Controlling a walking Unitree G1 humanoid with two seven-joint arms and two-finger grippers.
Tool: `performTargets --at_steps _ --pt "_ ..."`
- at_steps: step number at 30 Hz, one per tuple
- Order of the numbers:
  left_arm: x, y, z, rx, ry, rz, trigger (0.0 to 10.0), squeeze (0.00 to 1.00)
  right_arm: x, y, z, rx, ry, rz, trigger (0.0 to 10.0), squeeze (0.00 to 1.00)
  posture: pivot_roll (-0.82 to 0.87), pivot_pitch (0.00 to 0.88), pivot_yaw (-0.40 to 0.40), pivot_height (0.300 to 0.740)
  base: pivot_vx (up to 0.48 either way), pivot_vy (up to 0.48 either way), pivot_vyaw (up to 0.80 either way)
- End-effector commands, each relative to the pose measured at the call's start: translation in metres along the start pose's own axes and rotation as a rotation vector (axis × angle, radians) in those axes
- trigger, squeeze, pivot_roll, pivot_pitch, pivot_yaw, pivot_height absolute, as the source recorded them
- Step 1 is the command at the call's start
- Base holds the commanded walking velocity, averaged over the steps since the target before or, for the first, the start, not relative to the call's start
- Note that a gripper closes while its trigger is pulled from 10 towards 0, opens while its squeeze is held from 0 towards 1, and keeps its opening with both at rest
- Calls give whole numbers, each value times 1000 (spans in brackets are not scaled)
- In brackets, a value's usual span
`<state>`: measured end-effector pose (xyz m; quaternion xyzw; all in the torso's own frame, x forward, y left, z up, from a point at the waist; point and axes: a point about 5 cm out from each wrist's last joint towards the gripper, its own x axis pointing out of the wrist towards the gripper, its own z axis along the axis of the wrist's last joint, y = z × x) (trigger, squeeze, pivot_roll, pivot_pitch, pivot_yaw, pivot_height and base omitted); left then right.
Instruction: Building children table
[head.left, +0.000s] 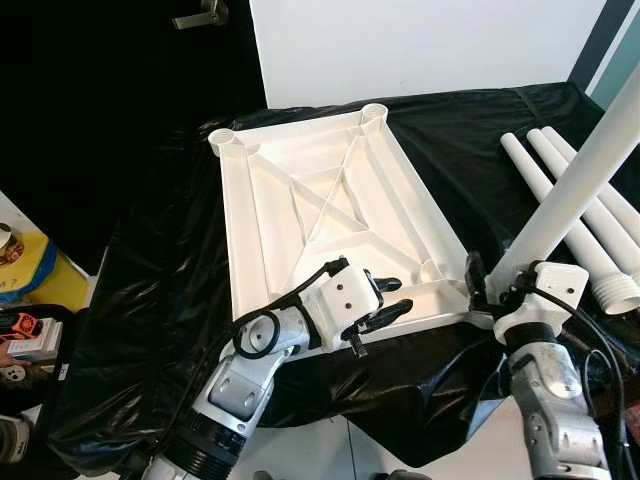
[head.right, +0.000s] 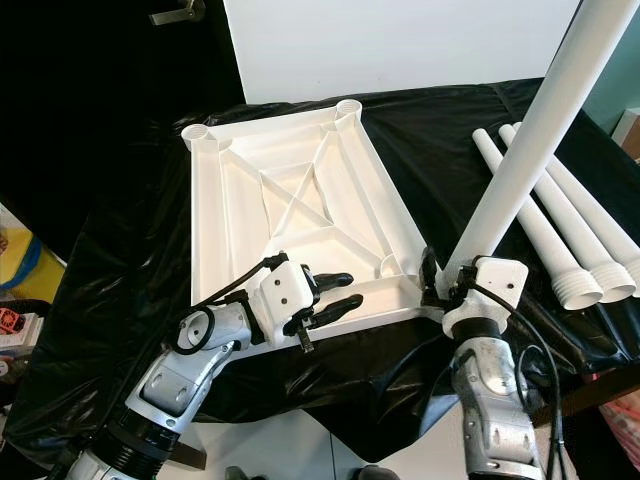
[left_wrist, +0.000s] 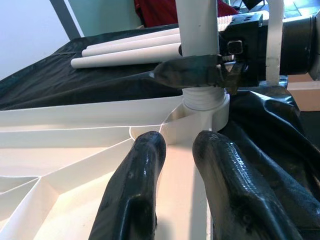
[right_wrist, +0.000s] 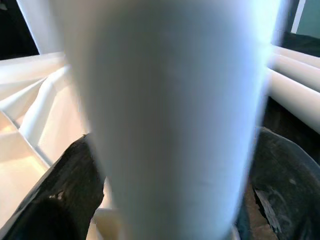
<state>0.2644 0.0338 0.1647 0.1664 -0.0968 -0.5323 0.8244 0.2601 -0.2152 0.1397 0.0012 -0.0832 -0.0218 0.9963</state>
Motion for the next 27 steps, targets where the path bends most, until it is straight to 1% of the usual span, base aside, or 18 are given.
performTargets --at_steps 1,3,4,5,7,9,14,20,21,22,23,24,27 --pt "-2 4 -6 -32 21 88 10000 0 0 -1 -4 5 13 25 10000 0 -171 111 53 740 0 0 0" --pt "-1 5 -5 -63 19 58 10000 0 7 -2 -5 -32 31 149 10000 0 -173 106 60 740 0 0 0" --pt "-1 5 -5 -63 19 58 10000 0 7 -2 -5 -32 31 149 10000 0 -173 106 60 740 0 0 0" --pt "-1 6 -4 -77 16 43 10000 0 9 0 -4 -52 38 224 10000 0 -172 105 61 740 0 0 0" --pt "-1 6 -4 -77 16 43 10000 0 9 0 -4 -52 38 224 10000 0 -172 105 61 740 0 0 0" --pt "-1 5 -4 -93 14 20 10000 0 13 2 -4 -67 52 322 10000 0 -171 102 61 740 0 0 0" --pt "-2 4 -4 -105 11 0 10000 0 16 0 -6 -90 62 358 10000 0 -172 102 60 740 0 0 0" --pt "-2 -2 -3 -125 7 -46 10000 0 19 -4 -9 -101 73 388 10000 0 -173 101 60 740 0 0 0" --pt "-2 -3 -3 -126 5 -54 10000 0 19 -5 -9 -103 75 393 8118 0 -172 103 59 740 0 0 0" --pt "-2 -3 -2 -126 4 -58 10000 0 19 -6 -10 -104 78 394 8118 0 -172 104 59 740 0 0 0" --pt "-2 -4 -2 -122 7 -62 10000 0 18 -7 -11 -104 81 397 980 0 -173 104 59 740 0 0 0" --pt "-2 -4 -3 -121 9 -65 10000 0 18 -8 -13 -100 86 396 0 0 -172 104 59 740 0 0 0" --pt "-3 -5 -3 -124 13 -68 10000 0 16 -8 -15 -98 97 391 0 0 -172 104 60 740 0 0 0"
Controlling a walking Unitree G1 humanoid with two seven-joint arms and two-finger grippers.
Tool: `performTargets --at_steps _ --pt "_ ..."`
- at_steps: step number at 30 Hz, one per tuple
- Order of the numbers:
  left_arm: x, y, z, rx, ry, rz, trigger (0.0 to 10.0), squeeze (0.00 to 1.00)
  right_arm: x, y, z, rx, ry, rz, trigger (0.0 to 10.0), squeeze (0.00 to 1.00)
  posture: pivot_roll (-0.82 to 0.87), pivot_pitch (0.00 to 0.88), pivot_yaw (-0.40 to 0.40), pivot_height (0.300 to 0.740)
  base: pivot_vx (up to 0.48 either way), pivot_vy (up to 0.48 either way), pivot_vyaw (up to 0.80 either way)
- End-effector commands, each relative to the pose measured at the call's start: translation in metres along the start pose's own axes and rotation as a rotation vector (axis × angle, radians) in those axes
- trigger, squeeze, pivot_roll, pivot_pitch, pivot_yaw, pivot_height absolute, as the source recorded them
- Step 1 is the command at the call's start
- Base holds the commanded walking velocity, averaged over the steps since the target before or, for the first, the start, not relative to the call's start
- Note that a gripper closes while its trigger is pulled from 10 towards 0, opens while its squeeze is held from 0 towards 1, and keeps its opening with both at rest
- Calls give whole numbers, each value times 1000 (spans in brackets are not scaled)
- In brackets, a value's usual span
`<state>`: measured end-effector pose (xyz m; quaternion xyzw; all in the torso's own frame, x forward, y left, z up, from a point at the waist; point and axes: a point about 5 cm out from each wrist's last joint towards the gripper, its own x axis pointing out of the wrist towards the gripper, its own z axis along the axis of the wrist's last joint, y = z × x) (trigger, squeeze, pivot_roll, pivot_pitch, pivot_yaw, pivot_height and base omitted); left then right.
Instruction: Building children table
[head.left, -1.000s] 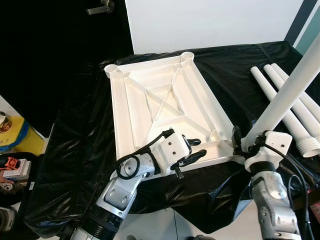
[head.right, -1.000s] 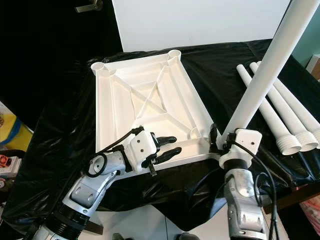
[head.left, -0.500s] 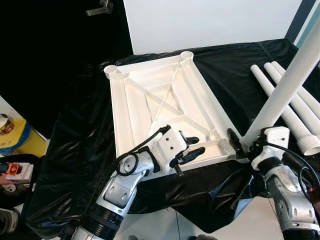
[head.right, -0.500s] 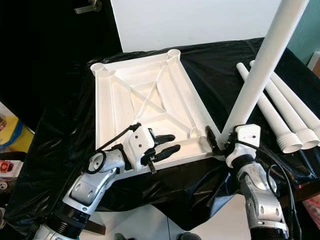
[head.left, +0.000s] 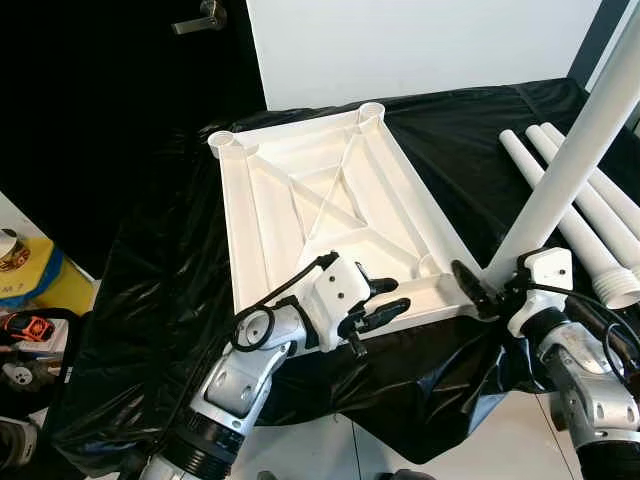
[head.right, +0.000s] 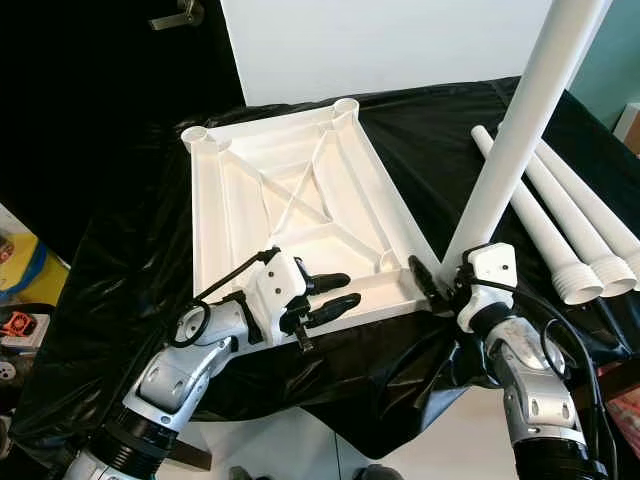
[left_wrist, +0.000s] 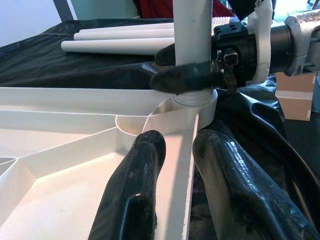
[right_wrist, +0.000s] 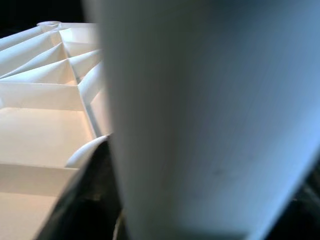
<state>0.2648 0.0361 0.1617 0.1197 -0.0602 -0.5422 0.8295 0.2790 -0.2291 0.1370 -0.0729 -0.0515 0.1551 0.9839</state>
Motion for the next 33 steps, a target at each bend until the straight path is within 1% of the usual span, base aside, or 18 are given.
performTargets --at_steps 1,8,9,10,11,17,18,19,20,21,22,23,24,26,27,29,32,33 --pt "-1 -5 -1 -5 9 -54 10000 0 -1 7 -10 28 37 26 0 0 -172 103 60 740 0 0 0" --pt "-1 -6 -1 -6 11 -58 10000 0 -2 8 -14 34 47 19 0 0 -173 101 61 740 0 0 0" --pt "-1 -6 -1 -6 12 -60 10000 0 -2 9 -16 40 51 13 4824 0 -174 100 61 740 0 0 0" --pt "-1 -6 -1 -6 12 -60 10000 0 -2 9 -16 40 51 13 4824 0 -174 100 61 740 0 0 0" --pt "-1 -7 -1 -7 12 -63 10000 0 -3 9 -17 50 57 2 10000 0 -175 99 60 740 0 0 0" --pt "-1 -8 -1 -9 14 -66 10000 0 -5 9 -20 70 67 -36 10000 0 -175 98 56 740 0 0 0" --pt "-1 -8 -1 -10 14 -68 10000 0 -7 8 -23 66 84 -87 10000 0 -176 96 54 740 0 0 0" --pt "-1 -8 -1 -10 14 -68 10000 0 -7 8 -23 66 84 -87 10000 0 -176 96 54 740 0 0 0" --pt "0 -8 -1 -10 15 -68 10000 0 -8 8 -25 66 100 -146 10000 0 -175 95 53 740 0 0 0" --pt "0 -8 -1 -10 15 -68 10000 0 -8 8 -25 66 100 -146 10000 0 -175 95 53 740 0 0 0" --pt "0 -9 -2 -11 15 -68 10000 0 -9 9 -27 78 113 -223 10000 0 -174 93 51 740 0 0 0" --pt "0 -9 -2 -11 15 -68 10000 0 -9 9 -27 78 113 -223 10000 0 -174 93 51 740 0 0 0" --pt "0 -9 -2 -11 15 -68 10000 0 -10 10 -30 83 134 -299 10000 0 -174 93 51 740 0 0 0" --pt "0 -9 -2 -11 15 -68 10000 0 -10 10 -30 83 134 -299 10000 0 -174 93 51 740 0 0 0" --pt "0 -9 -2 -11 15 -68 10000 0 -11 13 -32 109 144 -370 10000 0 -175 88 49 740 0 0 0" --pt "0 -8 -2 -10 15 -68 10000 0 -12 23 -36 131 179 -519 10000 0 -173 86 47 740 0 0 0" --pt "0 -8 -2 -10 15 -68 10000 0 -12 23 -36 131 179 -519 10000 0 -173 86 47 740 0 0 0" --pt "0 -8 -1 -9 15 -68 10000 0 -12 28 -37 138 199 -583 10000 0 -173 86 48 740 0 0 0"
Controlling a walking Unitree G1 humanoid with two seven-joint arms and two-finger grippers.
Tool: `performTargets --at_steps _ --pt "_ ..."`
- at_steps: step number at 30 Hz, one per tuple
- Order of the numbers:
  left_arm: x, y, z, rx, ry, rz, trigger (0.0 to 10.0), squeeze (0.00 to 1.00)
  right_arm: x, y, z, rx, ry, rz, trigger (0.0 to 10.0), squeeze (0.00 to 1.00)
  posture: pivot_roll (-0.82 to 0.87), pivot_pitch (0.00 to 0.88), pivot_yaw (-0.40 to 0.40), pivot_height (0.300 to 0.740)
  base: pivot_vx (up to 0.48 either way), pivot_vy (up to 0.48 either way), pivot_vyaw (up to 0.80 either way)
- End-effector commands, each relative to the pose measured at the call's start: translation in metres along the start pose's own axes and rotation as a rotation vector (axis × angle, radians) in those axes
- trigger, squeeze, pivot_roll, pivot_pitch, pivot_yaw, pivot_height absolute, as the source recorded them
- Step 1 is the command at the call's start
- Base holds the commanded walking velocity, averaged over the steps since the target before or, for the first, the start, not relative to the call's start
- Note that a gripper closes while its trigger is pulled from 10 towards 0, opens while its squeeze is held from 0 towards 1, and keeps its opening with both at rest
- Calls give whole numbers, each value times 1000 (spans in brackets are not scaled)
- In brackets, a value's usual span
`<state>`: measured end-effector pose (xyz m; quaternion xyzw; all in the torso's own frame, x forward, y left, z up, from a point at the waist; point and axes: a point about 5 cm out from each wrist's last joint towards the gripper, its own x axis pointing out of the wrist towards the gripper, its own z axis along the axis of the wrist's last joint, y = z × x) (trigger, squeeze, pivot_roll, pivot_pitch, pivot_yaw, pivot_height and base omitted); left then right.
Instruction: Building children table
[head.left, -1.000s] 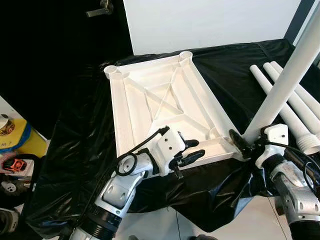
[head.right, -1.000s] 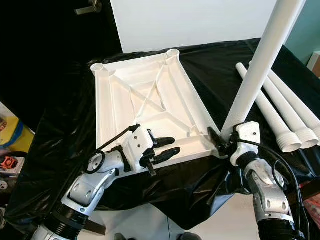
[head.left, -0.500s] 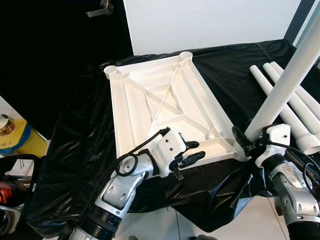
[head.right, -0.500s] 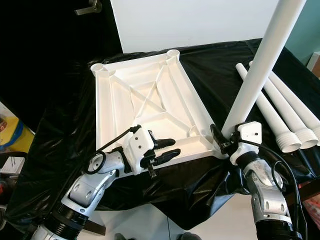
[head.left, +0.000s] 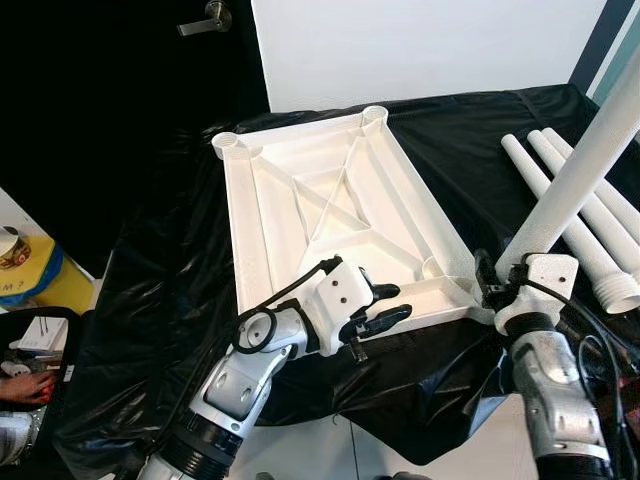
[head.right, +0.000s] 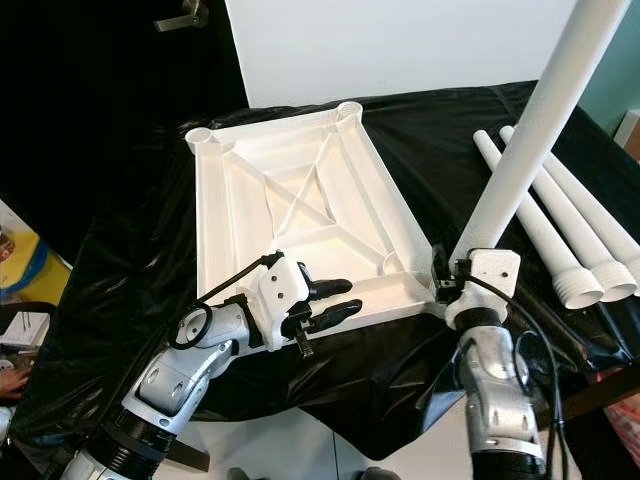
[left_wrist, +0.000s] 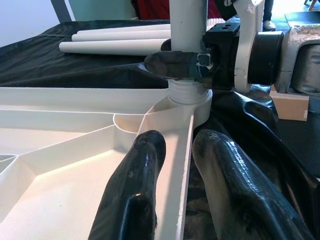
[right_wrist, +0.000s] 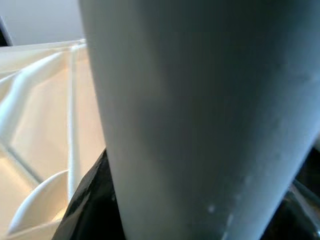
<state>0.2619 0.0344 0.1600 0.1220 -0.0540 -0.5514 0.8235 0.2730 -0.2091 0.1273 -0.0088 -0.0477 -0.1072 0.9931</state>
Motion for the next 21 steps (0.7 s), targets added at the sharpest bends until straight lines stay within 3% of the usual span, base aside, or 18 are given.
performTargets --at_steps 1,3,6,21 --pt "-1 -5 -1 -6 5 -44 10000 0 -11 -4 -31 -9 170 -62 10000 0 -173 86 48 740 0 0 0" --pt "-1 -5 -1 -8 4 -44 10000 0 -17 8 -32 26 186 -170 10000 0 -174 89 51 740 0 0 0" --pt "0 -6 -1 -11 4 -47 10000 0 -19 13 -30 53 179 -198 10000 0 -177 91 52 740 0 0 0" --pt "-1 -5 -2 -12 9 -44 10000 0 -21 22 -18 82 144 -220 10000 0 -172 101 50 740 0 0 0"
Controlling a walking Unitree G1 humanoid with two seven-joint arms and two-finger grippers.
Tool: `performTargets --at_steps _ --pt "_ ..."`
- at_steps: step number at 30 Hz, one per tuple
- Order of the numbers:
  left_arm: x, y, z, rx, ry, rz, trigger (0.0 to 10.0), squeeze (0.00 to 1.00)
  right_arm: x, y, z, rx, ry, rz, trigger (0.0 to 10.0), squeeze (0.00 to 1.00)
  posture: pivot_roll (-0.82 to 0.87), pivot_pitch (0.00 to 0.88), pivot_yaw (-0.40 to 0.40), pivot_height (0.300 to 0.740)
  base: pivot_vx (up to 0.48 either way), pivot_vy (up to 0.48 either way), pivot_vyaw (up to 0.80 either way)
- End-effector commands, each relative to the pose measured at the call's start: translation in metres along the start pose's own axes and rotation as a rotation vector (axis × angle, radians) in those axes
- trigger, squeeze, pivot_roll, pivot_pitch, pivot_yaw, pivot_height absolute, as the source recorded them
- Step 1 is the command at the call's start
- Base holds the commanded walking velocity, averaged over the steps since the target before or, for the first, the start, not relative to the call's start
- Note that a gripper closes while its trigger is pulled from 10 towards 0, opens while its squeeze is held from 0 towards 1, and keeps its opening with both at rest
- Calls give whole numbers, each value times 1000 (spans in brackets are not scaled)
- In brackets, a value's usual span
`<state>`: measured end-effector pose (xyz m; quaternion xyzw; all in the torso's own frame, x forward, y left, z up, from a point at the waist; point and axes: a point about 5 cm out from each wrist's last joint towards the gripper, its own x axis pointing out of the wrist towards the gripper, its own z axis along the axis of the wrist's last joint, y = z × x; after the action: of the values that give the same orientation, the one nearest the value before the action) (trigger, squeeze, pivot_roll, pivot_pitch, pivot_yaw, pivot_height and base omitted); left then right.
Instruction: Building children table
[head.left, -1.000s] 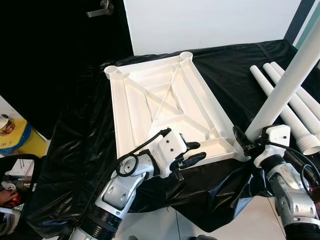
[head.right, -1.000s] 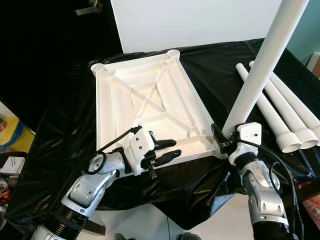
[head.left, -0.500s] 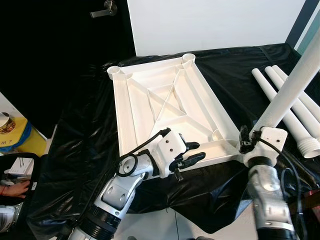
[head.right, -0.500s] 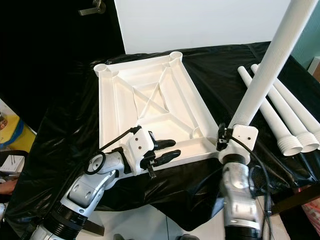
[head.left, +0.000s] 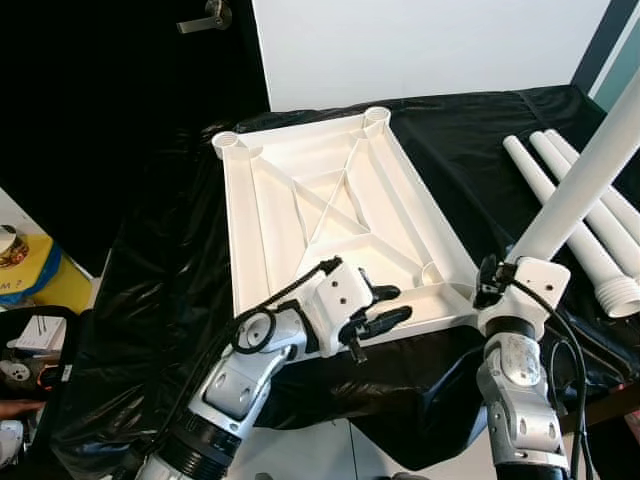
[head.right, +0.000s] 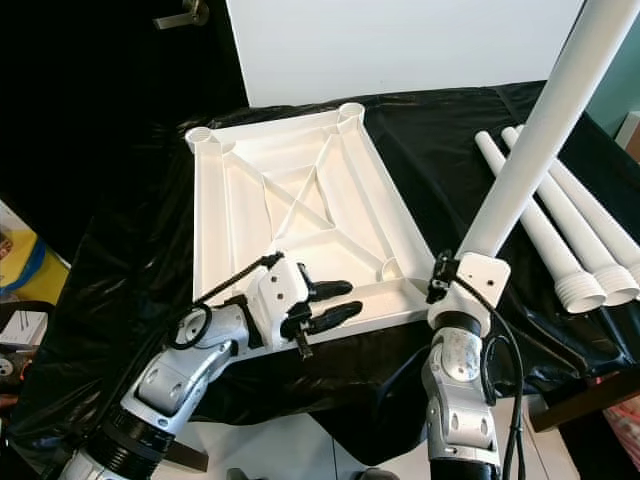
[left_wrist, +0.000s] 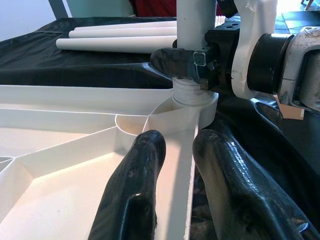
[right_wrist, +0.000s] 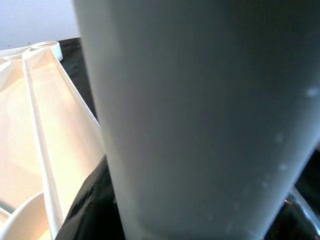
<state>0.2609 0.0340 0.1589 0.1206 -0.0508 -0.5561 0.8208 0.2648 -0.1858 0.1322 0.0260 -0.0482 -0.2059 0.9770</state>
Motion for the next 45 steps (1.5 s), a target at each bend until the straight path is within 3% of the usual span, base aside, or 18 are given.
performTargets --at_steps 1,4,5,6,18,22,23,29,35,39,40,42,43,45 --pt "-1 -4 -1 -7 7 -30 10000 0 -8 -1 -22 17 124 -8 10000 0 -171 104 50 740 0 0 0" --pt "-1 -4 -1 -7 7 -30 10000 0 -8 -1 -22 17 124 -8 10000 0 -171 104 50 740 0 0 0" --pt "-2 -3 -1 -9 8 -27 10000 0 -8 0 -19 24 107 1 10000 627 -170 106 50 740 0 0 0" --pt "-2 -3 -1 -9 9 -25 10000 0 -8 0 -16 28 90 11 10000 1000 -170 109 51 740 0 0 0" --pt "-3 -3 0 -14 9 -19 10000 0 -4 -10 0 29 -11 126 10000 1000 -172 116 53 740 0 0 0" --pt "-3 -3 0 -16 10 -18 10000 0 -1 -18 2 7 -29 263 10000 1000 -179 117 58 740 0 0 0" --pt "-3 -3 0 -15 11 -19 10000 0 1 -20 3 -5 -32 315 10000 0 -181 118 58 740 0 0 0" --pt "-2 -1 0 -12 11 -20 10000 0 9 -22 6 -43 -44 496 10000 0 -180 113 60 740 0 0 0" --pt "-2 0 0 -10 12 -19 10000 0 12 -20 6 -61 -37 587 10000 0 -181 110 63 740 0 0 0" --pt "-2 1 1 -6 12 -20 10000 0 21 -18 7 -121 -40 703 10000 0 -180 105 67 740 0 0 0" --pt "-2 1 1 -5 12 -21 10000 0 23 -19 6 -131 -41 715 4392 0 -180 105 67 740 0 0 0" --pt "-2 1 1 -4 12 -21 10000 0 25 -21 5 -151 -36 717 4392 0 -177 104 67 740 0 0 0" --pt "-2 2 1 -3 12 -21 10000 0 27 -23 2 -157 -26 715 0 0 -175 102 66 740 0 0 0" --pt "-2 2 1 -2 13 -21 10000 0 27 -25 -1 -159 -16 715 0 0 -174 101 66 740 0 0 0"
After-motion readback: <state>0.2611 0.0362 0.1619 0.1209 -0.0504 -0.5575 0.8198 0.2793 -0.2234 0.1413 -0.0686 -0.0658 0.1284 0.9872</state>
